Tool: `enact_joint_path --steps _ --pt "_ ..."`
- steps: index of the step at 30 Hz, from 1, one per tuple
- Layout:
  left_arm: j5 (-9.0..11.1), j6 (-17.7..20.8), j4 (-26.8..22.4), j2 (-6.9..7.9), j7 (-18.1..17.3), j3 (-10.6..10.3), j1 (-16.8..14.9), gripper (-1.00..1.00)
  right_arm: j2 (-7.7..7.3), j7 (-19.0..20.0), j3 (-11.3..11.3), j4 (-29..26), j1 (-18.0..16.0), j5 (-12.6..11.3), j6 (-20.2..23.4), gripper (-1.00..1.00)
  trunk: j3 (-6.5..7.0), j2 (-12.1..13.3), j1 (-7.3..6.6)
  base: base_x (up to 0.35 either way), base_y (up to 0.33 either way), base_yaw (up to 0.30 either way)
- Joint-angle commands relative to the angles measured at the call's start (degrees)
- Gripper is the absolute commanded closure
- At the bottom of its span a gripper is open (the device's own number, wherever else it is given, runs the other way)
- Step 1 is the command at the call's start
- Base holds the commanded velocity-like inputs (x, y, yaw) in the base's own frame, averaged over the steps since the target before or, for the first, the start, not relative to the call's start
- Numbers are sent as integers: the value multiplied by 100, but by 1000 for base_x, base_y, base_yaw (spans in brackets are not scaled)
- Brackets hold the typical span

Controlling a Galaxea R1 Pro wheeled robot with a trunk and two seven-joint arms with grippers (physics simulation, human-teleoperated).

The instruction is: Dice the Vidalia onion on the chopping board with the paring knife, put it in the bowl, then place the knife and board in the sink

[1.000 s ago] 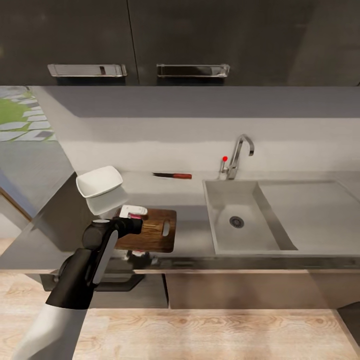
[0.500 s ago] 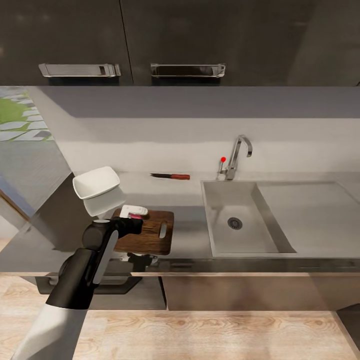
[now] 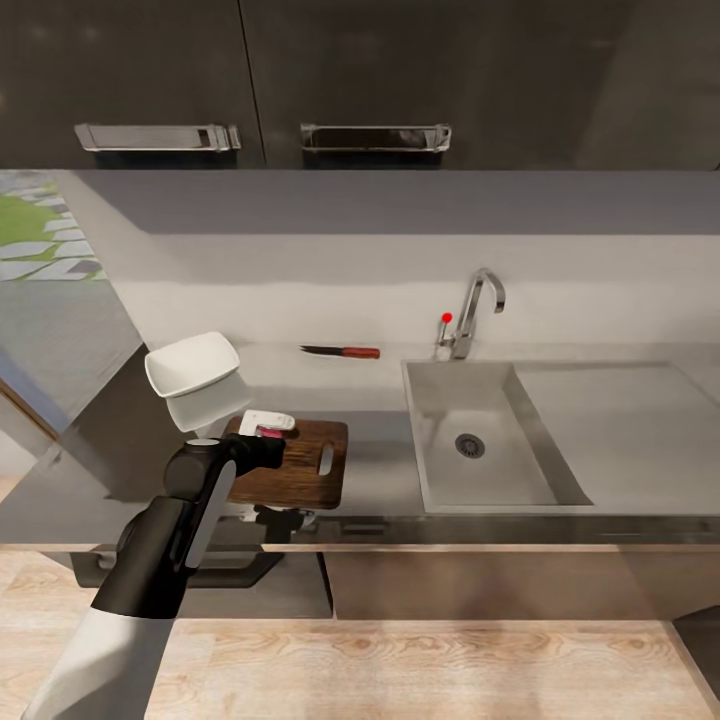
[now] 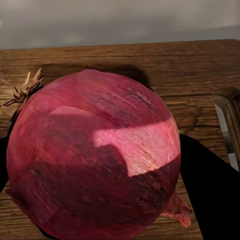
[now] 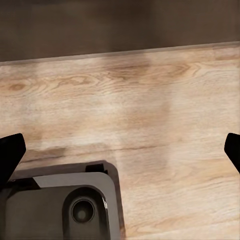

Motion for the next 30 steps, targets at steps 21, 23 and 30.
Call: enact_joint_path --steps 21,23,30 --pt "34 26 5 -2 12 1 -5 100 3 59 -32 -9 3 -24 -5 -100 -89 -10 3 0 0 0" --pt "34 26 5 -2 12 1 -5 100 3 59 -32 -9 3 -25 -6 -100 -93 -10 3 0 0 0" --pt "34 26 5 -2 12 1 -5 100 3 68 -32 -9 3 -26 -13 -100 -95 -10 3 0 0 0"
